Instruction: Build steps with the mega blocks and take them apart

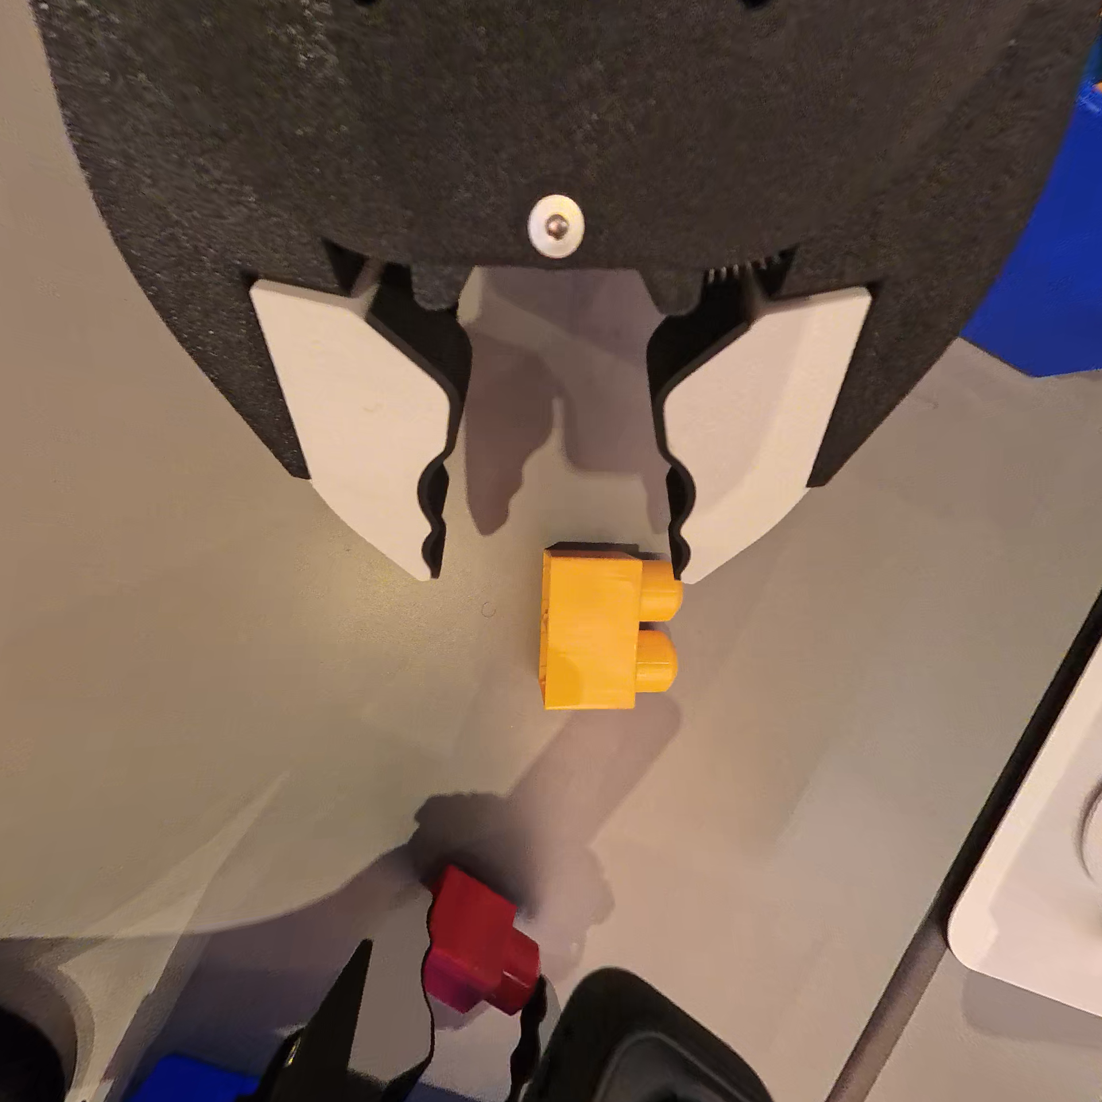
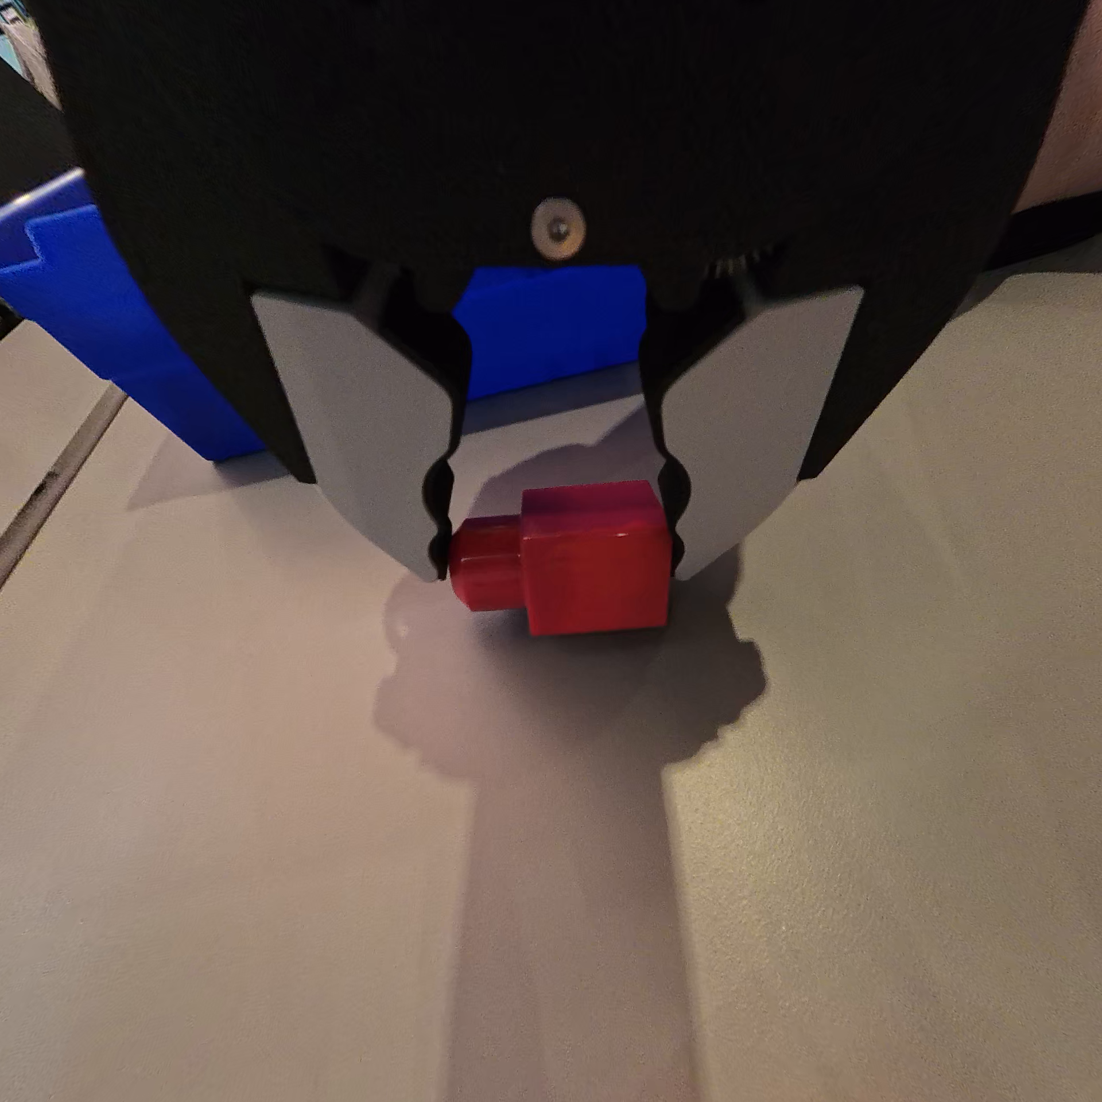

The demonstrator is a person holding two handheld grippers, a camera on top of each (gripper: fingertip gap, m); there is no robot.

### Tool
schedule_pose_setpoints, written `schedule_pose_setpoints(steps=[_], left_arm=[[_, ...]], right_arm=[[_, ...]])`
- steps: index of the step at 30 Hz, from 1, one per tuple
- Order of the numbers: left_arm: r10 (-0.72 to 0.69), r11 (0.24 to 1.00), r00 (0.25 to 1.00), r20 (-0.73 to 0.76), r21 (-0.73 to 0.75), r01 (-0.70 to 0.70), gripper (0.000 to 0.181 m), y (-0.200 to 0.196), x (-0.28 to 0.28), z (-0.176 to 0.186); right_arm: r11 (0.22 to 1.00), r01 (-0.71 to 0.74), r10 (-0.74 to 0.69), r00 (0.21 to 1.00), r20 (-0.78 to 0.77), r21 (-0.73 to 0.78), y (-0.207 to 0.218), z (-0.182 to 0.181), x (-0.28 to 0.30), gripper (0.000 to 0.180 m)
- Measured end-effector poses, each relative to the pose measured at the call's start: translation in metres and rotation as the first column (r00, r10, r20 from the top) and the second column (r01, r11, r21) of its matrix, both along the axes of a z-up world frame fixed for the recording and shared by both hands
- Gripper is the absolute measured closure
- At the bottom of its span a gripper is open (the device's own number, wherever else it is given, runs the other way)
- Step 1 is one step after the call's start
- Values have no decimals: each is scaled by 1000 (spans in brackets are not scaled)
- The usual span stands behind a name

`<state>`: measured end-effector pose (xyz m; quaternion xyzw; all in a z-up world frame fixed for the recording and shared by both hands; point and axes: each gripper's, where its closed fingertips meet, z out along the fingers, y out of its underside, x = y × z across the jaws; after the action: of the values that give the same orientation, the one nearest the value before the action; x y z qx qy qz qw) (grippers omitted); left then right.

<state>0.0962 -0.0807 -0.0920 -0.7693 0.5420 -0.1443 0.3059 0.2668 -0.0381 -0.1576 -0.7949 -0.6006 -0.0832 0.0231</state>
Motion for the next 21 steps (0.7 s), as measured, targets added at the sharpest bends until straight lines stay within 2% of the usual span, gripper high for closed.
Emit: schedule_pose_setpoints(steps=[4,8,10,14,19,21], left_arm=[[5,1000,1000,-9,-4,-5,108,0,-4,0],[44,999,997,-66,24,-43,105,10,-6,-15],[71,997,993,-91,45,-67,102,18,-3,-25],[129,991,988,-90,-14,-131,97,28,5,-41],[141,988,986,-92,-45,-146,101,37,8,-53],[131,990,987,-97,-45,-136,116,38,7,-57]], right_arm=[[1000,-6,5,1000,16,9,1,-2,2,110],[999,-9,9,1000,-3,37,4,5,0,110],[998,-21,24,998,-50,53,2,16,-4,110],[994,-44,60,984,-169,96,-4,46,-13,110],[993,-67,89,965,-246,98,-9,60,-15,110],[994,-62,82,962,-261,86,-9,59,-16,110]])
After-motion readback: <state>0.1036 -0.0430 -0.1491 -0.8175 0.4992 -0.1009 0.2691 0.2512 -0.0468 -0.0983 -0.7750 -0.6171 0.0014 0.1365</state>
